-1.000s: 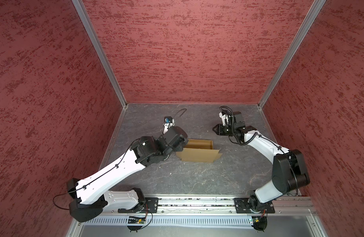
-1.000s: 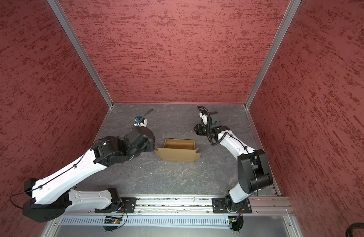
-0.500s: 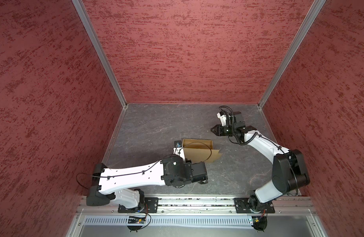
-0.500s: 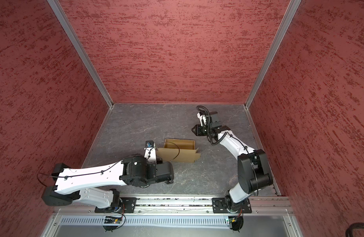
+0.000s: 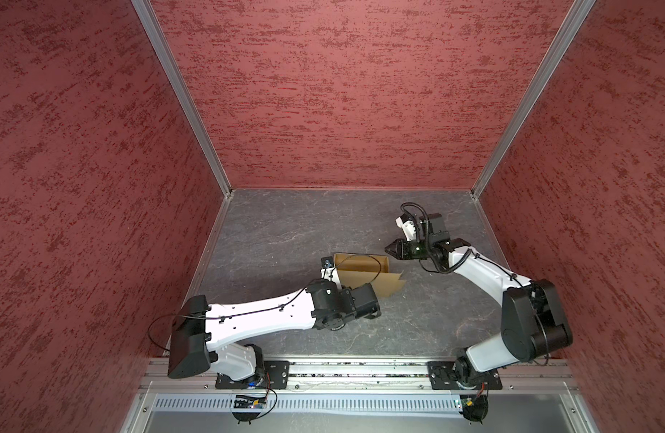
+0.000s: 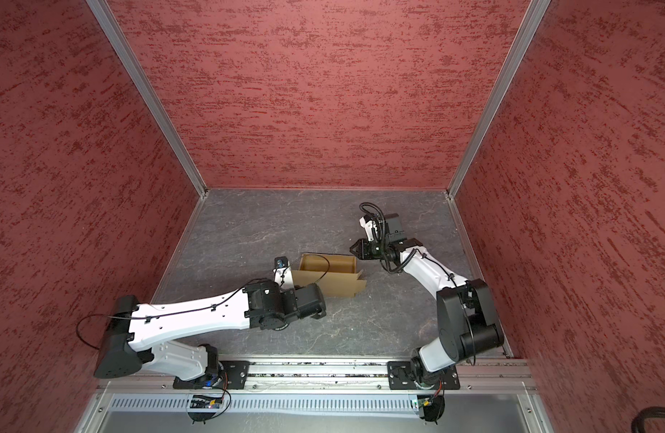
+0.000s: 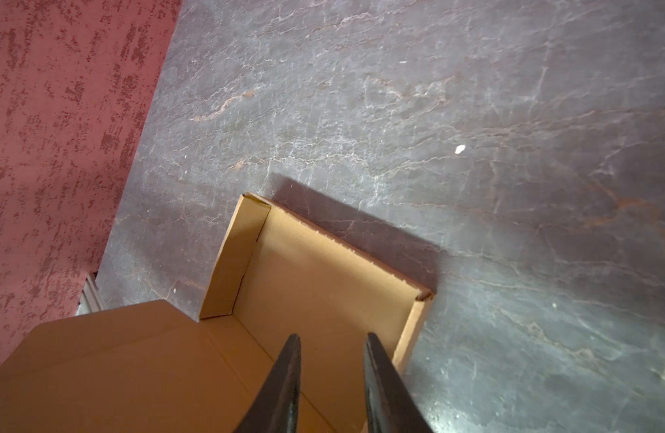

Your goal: Fold the paper box

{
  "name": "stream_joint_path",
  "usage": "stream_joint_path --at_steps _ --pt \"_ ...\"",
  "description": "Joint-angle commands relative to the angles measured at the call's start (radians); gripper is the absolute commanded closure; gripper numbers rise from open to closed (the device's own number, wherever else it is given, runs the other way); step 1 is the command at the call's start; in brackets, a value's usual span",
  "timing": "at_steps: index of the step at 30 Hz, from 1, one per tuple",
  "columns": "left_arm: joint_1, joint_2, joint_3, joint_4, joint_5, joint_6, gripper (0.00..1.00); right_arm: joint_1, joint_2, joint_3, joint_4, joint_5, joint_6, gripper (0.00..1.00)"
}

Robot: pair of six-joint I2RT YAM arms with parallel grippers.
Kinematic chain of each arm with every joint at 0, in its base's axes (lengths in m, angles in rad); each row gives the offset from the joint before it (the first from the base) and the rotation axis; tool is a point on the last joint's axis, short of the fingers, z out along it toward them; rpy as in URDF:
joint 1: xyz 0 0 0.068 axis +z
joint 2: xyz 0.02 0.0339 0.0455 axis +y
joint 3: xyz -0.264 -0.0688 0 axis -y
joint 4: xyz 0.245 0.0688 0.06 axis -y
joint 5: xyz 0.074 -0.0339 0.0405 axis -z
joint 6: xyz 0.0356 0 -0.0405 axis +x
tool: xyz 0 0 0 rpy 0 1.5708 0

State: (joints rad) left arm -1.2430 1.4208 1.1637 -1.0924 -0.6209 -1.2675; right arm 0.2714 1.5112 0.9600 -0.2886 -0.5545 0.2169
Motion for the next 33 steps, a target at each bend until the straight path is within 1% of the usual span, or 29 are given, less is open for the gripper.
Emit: stream_joint_path --at_steps 1,5,6,7,17,28,33 --pt "0.035 0.023 -0.021 0.147 0.048 0.090 0.75 0.006 -0.038 -0.026 -0.015 -0.038 -0.011 0.71" --pt "0.078 0.048 -0.038 0.205 0.077 0.134 0.75 0.016 -0.054 -0.050 -0.027 -0.046 -0.011 0.72" --pt "0.091 0.054 -0.043 0.223 0.089 0.147 0.75 0.022 -0.053 -0.055 -0.031 -0.052 -0.010 0.72" --pt "0.101 0.059 -0.047 0.241 0.095 0.158 0.76 0.028 -0.083 -0.060 -0.033 -0.055 -0.011 0.72" --pt "0.196 0.083 -0.108 0.369 0.148 0.244 0.77 0.096 -0.123 -0.068 -0.055 -0.075 -0.010 0.74" --pt "0.318 0.120 -0.086 0.473 0.189 0.379 0.77 0.164 -0.099 -0.032 -0.033 -0.103 0.004 0.75" --pt "0.374 0.155 -0.042 0.513 0.215 0.446 0.77 0.183 -0.085 -0.011 -0.025 -0.102 0.016 0.75"
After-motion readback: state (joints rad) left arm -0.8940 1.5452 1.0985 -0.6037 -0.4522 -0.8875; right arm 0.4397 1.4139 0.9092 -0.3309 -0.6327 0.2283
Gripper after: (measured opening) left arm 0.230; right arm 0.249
